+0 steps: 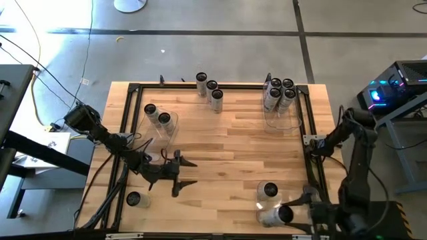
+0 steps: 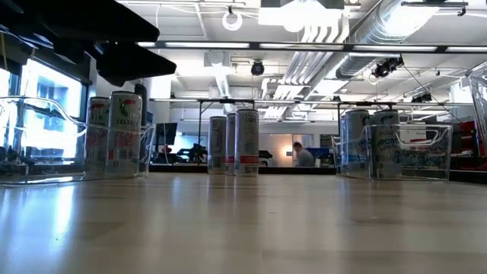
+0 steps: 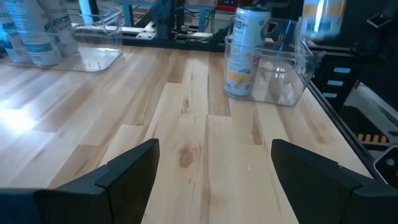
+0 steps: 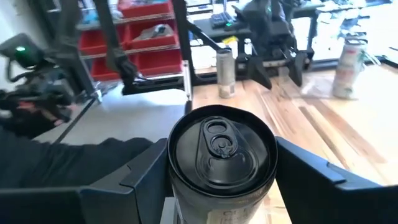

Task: Sort soda cans
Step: Put the white-yellow soda can into the bottom transparent bin

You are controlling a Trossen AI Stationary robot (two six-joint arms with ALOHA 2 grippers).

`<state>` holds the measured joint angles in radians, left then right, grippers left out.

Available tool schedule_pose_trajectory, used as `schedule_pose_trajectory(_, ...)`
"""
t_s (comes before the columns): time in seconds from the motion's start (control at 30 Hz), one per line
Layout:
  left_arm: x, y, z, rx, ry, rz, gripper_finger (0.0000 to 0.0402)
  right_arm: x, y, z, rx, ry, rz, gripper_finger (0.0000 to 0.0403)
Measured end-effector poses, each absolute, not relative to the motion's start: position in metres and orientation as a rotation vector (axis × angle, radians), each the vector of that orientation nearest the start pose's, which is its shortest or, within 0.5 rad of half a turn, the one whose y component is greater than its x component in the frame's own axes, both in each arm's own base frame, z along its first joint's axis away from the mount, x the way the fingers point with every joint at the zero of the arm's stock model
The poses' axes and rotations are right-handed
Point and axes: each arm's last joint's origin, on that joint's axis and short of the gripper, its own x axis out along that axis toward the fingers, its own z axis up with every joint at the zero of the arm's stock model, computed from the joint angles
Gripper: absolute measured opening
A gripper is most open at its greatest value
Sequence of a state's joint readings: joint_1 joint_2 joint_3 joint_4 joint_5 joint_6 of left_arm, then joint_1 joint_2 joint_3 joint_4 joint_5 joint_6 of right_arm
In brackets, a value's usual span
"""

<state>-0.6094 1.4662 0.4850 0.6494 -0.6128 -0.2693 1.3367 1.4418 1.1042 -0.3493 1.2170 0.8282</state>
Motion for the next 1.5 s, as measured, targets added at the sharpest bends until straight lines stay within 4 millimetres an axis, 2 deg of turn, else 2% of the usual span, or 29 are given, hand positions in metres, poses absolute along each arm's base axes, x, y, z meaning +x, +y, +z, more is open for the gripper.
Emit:
schedule_pose_trajectory(0.3, 0.227, -0.138, 0.166, -0.085, 0.267, 0.044, 0.0303, 0.111, 0.277, 0.275, 0.177, 0.313, -0.023, 0.0234)
schedule_pose_trajectory(0.67, 0.227, -0.138, 0.166, -0.077, 0.267, 0.046, 0.0303, 0.112, 0.275, 0.273, 0.181, 0.325, -0.035, 0.0234)
schedule_pose_trajectory(1.07, 0.227, -0.137, 0.166, -0.073, 0.262, 0.070, 0.0303, 0.132, 0.268, 0.231, 0.173, 0.443, -0.081, 0.0241)
schedule_pose_trajectory(1.23, 0.227, -0.137, 0.166, -0.076, 0.261, 0.072, 0.0303, 0.138, 0.268, 0.226, 0.168, 0.481, -0.082, 0.0250)
schedule_pose_trajectory(1.5, 0.227, -0.137, 0.166, -0.082, 0.260, 0.073, 0.0303, 0.148, 0.266, 0.219, 0.257, 0.528, -0.117, 0.0253)
